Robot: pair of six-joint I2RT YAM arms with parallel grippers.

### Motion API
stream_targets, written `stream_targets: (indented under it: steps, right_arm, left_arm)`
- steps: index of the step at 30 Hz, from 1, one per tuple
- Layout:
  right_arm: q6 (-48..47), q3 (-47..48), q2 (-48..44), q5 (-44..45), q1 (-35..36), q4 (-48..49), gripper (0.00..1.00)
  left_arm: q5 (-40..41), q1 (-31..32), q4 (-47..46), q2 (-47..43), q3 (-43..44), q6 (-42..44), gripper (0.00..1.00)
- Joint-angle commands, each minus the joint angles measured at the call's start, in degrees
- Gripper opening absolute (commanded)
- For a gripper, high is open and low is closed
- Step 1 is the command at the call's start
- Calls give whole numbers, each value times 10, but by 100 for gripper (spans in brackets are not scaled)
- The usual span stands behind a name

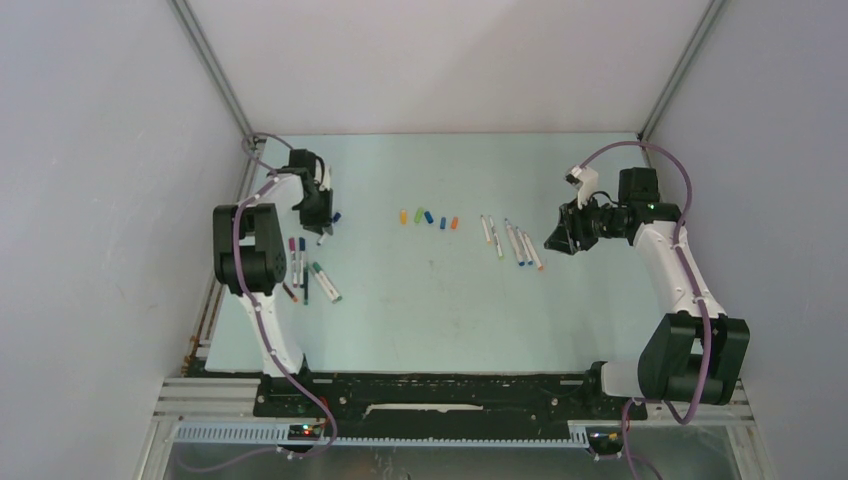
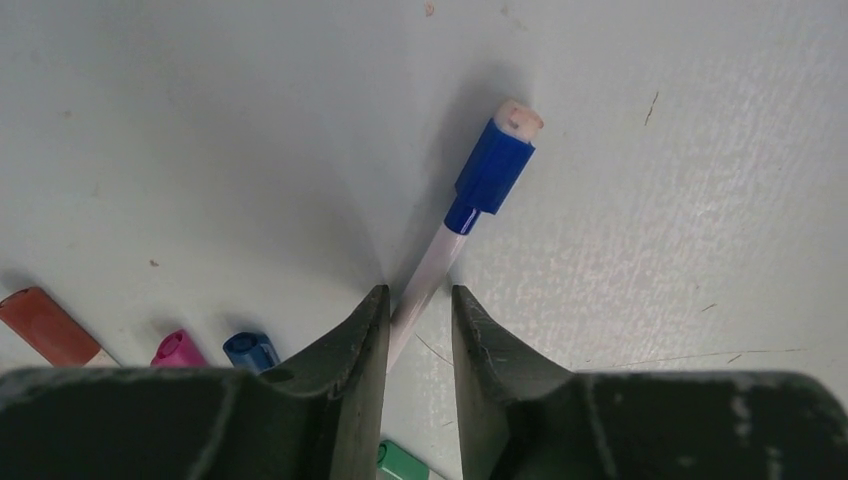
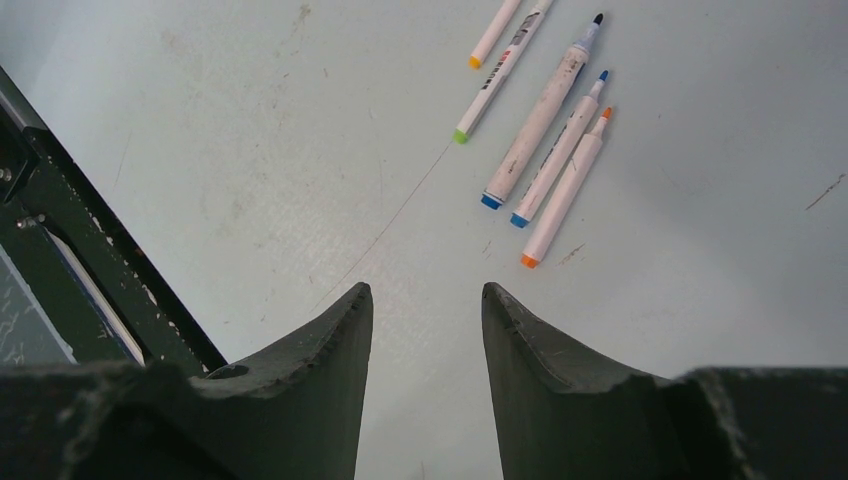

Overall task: Open the pen caps
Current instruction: Pick up the pen from the center of the board.

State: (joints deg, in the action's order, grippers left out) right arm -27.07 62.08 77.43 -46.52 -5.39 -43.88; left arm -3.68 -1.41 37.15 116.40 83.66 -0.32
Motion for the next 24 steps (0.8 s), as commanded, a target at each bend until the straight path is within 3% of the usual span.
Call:
stream_targets:
  steps: [1, 7, 14, 24]
  right_arm:
    - [-7, 4, -20, -17, -6, -1, 47]
    - [-8, 4, -24, -20, -8, -2, 48]
    - [-9, 4, -27, -23, -10, -3, 48]
    - [-6, 3, -27, -56, -5, -10, 48]
  left_arm:
    - [-2, 10, 33, 13, 47, -21, 34]
    - [16, 31, 45, 13, 50, -25, 37]
    - [27, 38, 49, 10, 49, -25, 14]
    - [19, 84, 26, -53, 16, -54, 5]
